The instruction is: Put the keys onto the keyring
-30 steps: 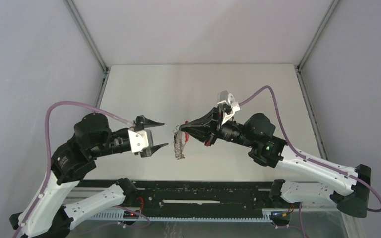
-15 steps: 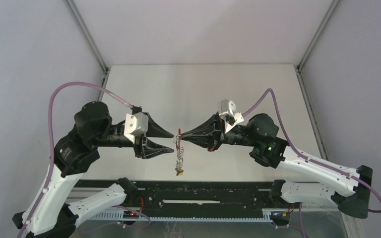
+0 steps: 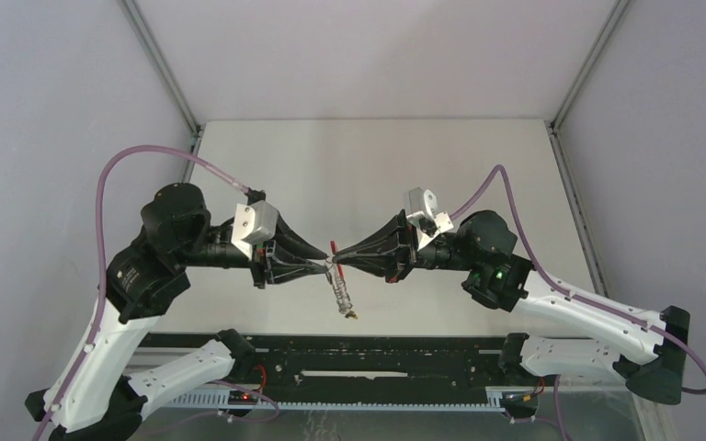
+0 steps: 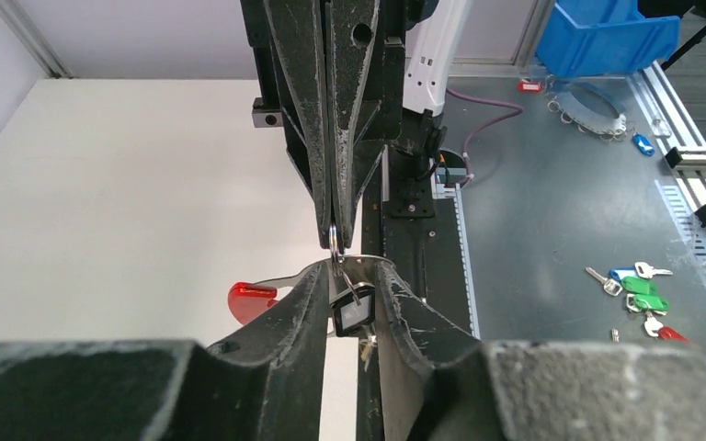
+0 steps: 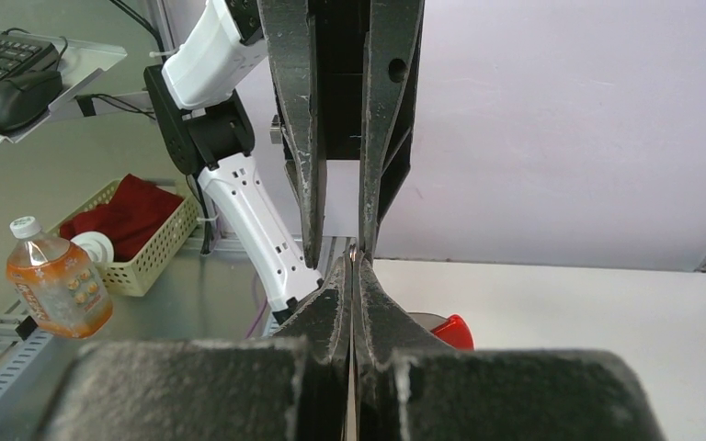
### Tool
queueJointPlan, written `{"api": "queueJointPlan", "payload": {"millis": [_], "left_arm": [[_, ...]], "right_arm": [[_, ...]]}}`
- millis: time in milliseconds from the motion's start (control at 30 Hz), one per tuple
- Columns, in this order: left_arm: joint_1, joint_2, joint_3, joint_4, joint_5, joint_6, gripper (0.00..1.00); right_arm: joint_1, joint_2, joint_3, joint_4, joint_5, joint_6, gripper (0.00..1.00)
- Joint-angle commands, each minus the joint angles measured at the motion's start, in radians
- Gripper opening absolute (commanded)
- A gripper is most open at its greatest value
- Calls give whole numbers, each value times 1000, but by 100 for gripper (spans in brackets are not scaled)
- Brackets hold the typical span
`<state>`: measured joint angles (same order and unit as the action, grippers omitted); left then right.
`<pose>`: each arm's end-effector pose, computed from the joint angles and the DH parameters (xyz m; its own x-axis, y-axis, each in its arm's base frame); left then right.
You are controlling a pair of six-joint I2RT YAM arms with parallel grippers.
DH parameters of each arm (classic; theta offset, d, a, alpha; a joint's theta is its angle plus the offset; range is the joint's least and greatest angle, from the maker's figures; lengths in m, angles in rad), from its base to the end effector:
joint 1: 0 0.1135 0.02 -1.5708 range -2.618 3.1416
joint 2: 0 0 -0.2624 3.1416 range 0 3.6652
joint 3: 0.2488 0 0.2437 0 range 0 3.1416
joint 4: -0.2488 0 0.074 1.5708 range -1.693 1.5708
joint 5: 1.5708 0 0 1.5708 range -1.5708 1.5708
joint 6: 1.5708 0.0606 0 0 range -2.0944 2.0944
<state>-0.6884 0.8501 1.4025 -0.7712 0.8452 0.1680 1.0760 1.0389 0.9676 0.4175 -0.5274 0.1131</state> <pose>0.0700 -0.1163 0.4609 -0.0005 0.1441 -0.9896 0.9997 0.0248 0.0031 0.0898 0.2307 0.4256 0.0489 0.2960 -0.9539 -0.9972 -0.0400 -0.0635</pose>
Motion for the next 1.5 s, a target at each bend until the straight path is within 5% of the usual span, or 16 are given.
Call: {"api": "queueJointPlan", "payload": {"millis": [0, 233, 433, 633, 800, 867, 1133, 1467], "left_arm": [[6, -3, -35, 34, 6, -8, 27], [7, -4, -48, 21, -18, 6, 21], [10, -18, -45, 17, -39, 14, 2], [22, -26, -42, 7, -41, 17, 0], [22, -28, -43, -42, -46, 77, 0], [22, -22, -45, -70, -43, 109, 0], [-28, 52, 36, -253, -100, 330, 0], [-29, 64, 43, -221, -145, 293, 0]], "right_arm": [[5, 8, 10, 85, -11, -8, 0], [16, 26, 23, 91, -14, -9, 0], [18, 19, 23, 67, -10, -12, 0], [6, -3, 27, -6, -29, -13, 0], [-32, 9, 181, -359, -32, -87, 55], [-34, 37, 278, -545, -24, -158, 59], [-44, 311, 764, -1178, -98, -367, 51], [-1, 413, 899, -1316, -35, -425, 41]]}}
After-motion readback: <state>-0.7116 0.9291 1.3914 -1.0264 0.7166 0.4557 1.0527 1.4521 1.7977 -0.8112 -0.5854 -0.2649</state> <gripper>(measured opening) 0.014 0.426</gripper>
